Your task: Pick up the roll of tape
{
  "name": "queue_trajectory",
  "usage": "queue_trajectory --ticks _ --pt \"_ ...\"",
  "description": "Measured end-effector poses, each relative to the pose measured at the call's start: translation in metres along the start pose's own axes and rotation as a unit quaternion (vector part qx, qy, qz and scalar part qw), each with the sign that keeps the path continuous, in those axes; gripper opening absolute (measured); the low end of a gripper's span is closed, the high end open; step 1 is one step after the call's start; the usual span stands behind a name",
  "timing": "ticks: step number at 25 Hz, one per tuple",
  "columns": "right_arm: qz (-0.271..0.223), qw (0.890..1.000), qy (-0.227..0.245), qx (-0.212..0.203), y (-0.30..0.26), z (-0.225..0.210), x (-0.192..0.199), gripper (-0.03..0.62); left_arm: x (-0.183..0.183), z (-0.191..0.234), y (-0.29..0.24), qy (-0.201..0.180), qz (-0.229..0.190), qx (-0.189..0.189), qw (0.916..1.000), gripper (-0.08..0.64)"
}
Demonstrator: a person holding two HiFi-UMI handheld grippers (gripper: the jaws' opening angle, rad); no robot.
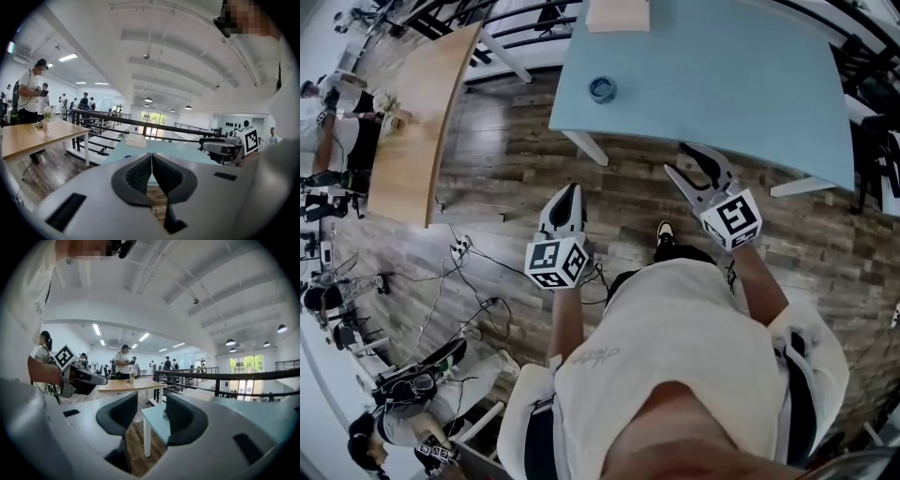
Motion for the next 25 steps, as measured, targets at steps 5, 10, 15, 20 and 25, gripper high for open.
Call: queue_trajectory --ticks 5,10,15,20,25 --pt "0.018 1.000 -0.006 -0.012 -0.014 -0.017 0.000 0.189 -0.009 0.009 -0.019 0.018 -0.014 -0.023 0.9995 0.020" --pt "0.036 0.999 -0.011 -0.017 -0.034 -0.022 0.003 0.190 -0.002 0.028 -0.025 0.024 -0.005 -0.038 0.9990 0.020" --pt "0.056 0.998 -0.009 -0.013 -0.065 -0.015 0.005 0.189 0.006 0.061 -0.037 0.015 0.005 -0.044 0.9989 0.020" --pt "0.064 0.998 -0.005 0.004 -0.100 -0.019 -0.001 0.190 0.008 0.093 -0.066 0.010 0.004 -0.026 0.9996 0.020" --pt "0.070 0.997 0.005 0.028 -0.145 -0.021 -0.019 0.190 -0.002 0.132 -0.093 -0.010 -0.005 -0.004 0.9999 0.020"
Point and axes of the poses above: the fingertips, and each gripper's own axes: y backward along the fingers, z to its left, x out of its underside, the point moved 3 cm from there along y, backward along the fingers, and after that the axes turned 15 degrees about -y, right-handed, at the moved point
